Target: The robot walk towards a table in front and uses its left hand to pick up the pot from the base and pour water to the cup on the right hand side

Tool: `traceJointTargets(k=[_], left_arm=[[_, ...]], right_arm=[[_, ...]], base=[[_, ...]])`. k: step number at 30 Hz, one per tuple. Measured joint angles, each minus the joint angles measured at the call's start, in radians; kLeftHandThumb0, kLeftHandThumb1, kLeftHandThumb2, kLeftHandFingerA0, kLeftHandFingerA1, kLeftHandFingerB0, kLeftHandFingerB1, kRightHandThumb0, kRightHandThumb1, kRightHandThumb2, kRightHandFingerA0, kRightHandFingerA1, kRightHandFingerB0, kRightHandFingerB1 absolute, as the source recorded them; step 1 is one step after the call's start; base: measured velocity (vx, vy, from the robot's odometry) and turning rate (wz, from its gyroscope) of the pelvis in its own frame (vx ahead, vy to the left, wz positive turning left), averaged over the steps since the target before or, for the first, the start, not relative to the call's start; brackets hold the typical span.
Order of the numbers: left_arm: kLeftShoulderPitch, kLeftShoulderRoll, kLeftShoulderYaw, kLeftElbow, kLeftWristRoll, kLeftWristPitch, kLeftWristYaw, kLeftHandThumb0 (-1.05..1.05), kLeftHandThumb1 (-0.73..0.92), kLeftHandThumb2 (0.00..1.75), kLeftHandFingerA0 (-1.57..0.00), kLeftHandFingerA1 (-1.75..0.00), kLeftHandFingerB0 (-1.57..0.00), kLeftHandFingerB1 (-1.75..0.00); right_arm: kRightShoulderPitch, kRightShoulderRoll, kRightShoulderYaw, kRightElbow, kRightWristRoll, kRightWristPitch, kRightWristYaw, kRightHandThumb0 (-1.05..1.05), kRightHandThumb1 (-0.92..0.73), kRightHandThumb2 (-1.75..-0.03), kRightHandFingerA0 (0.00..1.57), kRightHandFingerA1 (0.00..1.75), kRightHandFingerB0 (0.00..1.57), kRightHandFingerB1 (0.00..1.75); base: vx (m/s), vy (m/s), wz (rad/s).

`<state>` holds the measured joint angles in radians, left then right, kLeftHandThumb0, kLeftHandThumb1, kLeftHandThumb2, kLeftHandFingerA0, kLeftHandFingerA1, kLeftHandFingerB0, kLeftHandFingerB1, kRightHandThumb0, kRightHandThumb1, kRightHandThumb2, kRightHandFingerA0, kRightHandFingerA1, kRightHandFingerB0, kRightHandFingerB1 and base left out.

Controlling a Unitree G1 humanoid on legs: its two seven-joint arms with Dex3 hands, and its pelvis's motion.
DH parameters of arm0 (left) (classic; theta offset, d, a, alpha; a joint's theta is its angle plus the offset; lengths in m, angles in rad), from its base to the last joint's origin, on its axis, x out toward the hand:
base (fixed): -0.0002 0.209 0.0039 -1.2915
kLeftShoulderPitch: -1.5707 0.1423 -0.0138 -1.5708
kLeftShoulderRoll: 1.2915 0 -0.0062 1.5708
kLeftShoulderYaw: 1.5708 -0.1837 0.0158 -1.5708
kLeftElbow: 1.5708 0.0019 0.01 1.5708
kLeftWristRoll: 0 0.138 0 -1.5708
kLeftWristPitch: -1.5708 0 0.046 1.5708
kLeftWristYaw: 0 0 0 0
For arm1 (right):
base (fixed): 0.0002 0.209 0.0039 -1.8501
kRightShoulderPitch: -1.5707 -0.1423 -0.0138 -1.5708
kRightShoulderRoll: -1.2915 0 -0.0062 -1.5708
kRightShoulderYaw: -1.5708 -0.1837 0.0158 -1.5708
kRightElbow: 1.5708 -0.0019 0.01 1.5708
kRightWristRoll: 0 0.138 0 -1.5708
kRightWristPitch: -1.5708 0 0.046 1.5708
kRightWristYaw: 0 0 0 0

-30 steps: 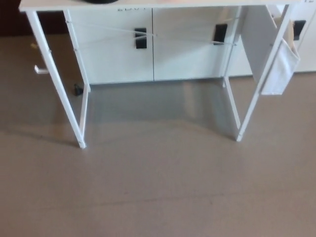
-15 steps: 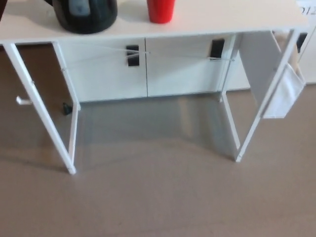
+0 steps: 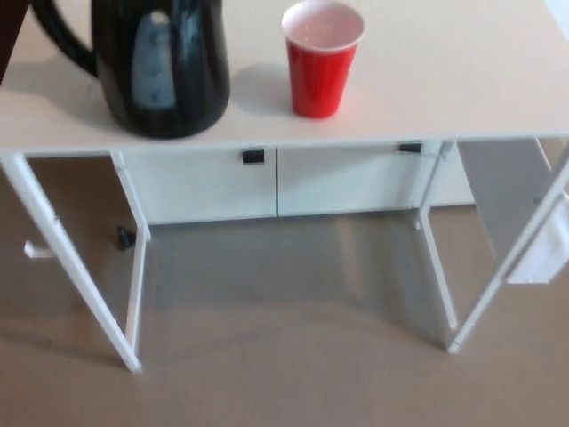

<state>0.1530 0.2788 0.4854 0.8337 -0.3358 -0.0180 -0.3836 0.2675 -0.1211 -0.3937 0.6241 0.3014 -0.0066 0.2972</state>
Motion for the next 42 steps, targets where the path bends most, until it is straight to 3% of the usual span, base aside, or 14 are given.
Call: traceJointTargets(k=[3,4,5,7,8,9,10,11,24,28,29,33,34,42], left_arm=[[-0.017,0.0,-0.002,0.0,0.0,-0.001,-0.001,-0.1,0.52,0.56,-0.46,-0.41,-0.36,-0.36],[-0.016,0.0,-0.002,0.0,0.0,-0.001,-0.001,-0.12,0.53,0.57,-0.46,-0.42,-0.37,-0.36],[-0.013,0.0,-0.002,0.002,0.0,-0.001,-0.001,-0.12,0.53,0.57,-0.46,-0.42,-0.37,-0.36],[-0.009,0.0,-0.001,0.004,0.0,-0.001,0.0,-0.13,0.53,0.57,-0.47,-0.42,-0.37,-0.36],[-0.009,0.0,-0.002,0.004,0.0,-0.001,0.0,-0.13,0.52,0.57,-0.46,-0.42,-0.36,-0.36],[-0.009,0.0,-0.002,0.004,0.0,-0.001,0.001,-0.13,0.52,0.57,-0.46,-0.42,-0.36,-0.36],[-0.008,0.0,-0.002,0.002,0.0,0.0,0.001,-0.12,0.52,0.57,-0.47,-0.41,-0.37,-0.36],[-0.006,0.0,-0.002,0.0,0.0,0.0,0.002,-0.14,0.52,0.57,-0.46,-0.41,-0.36,-0.36],[-0.012,0.009,0.001,-0.01,0.0,0.003,0.004,-0.17,0.56,0.6,-0.48,-0.43,-0.35,-0.37],[0.009,0.036,0.001,-0.014,0.004,0.024,0.026,-0.14,0.56,0.58,-0.56,-0.45,-0.37,-0.38],[0.012,0.043,0.001,-0.018,0.006,0.028,0.029,-0.16,0.56,0.59,-0.53,-0.44,-0.36,-0.38],[0.042,0.044,-0.012,-0.096,0.012,0.069,0.05,-0.13,0.55,0.57,-0.63,-0.46,-0.4,-0.37],[0.054,0.044,-0.013,-0.12,0.013,0.085,0.056,-0.15,0.5,0.58,-0.59,-0.47,-0.4,-0.39],[0.135,0.075,-0.018,-0.253,0.006,0.203,0.056,-0.15,0.47,0.55,-0.51,-0.45,-0.38,-0.38]], right_arm=[[-0.004,-0.008,0.002,0.002,-0.005,-0.007,-0.003,-0.16,-0.57,-0.57,0.61,0.5,0.28,0.35],[-0.004,-0.008,0.002,0.003,-0.006,-0.01,-0.003,-0.08,-0.41,-0.87,0.5,0.65,0.18,0.5],[-0.004,-0.01,0.002,0.004,-0.007,-0.012,-0.003,-0.08,-0.41,-0.87,0.5,0.65,0.18,0.5],[-0.006,-0.01,0.002,0.01,-0.008,-0.014,-0.004,-0.07,-0.4,-0.87,0.51,0.65,0.19,0.51],[-0.007,-0.01,0.002,0.011,-0.008,-0.014,-0.004,-0.1,-0.58,-0.56,0.58,0.49,0.3,0.35],[-0.008,-0.01,0.001,0.012,-0.009,-0.014,-0.006,-0.1,-0.58,-0.56,0.58,0.49,0.3,0.35],[-0.008,-0.01,0.0,0.012,-0.008,-0.014,-0.007,-0.07,-0.4,-0.87,0.51,0.65,0.18,0.5],[-0.005,-0.009,-0.002,0.012,-0.008,-0.013,-0.007,-0.1,-0.58,-0.56,0.58,0.48,0.29,0.34],[0.004,0.001,0.004,-0.007,-0.013,-0.014,-0.009,-0.11,-0.57,-0.56,0.55,0.49,0.28,0.34],[0.014,0.0,0.006,0.004,-0.016,-0.013,-0.004,-0.1,-0.57,-0.56,0.6,0.52,0.29,0.35],[0.013,0.003,0.01,0.004,-0.017,-0.012,-0.002,-0.08,-0.41,-0.88,0.55,0.69,0.18,0.51],[-0.001,-0.01,0.007,0.004,-0.017,-0.026,0.001,-0.09,-0.39,-0.87,0.56,0.68,0.19,0.51],[-0.001,-0.011,0.007,0.007,-0.018,-0.028,0.001,-0.13,-0.56,-0.56,0.6,0.51,0.31,0.35],[-0.001,-0.011,0.0,0.047,-0.018,-0.042,0.001,-0.12,-0.55,-0.56,0.6,0.52,0.31,0.35]], base=[[0.44,-0.012,0.19],[0.34,-0.052,-0.02],[0.29,-0.052,-0.08],[0.25,-0.009,-0.05],[0.25,0.035,-0.1],[0.24,0.067,-0.18],[0.19,0.084,-0.17],[0.32,0.136,-0.2],[0.28,0.092,-0.04],[0.26,-0.15,0.05],[0.26,-0.142,0.2],[0.2,-0.114,0.15],[0.11,-0.065,-0.01],[0.0,0.065,-0.05]])
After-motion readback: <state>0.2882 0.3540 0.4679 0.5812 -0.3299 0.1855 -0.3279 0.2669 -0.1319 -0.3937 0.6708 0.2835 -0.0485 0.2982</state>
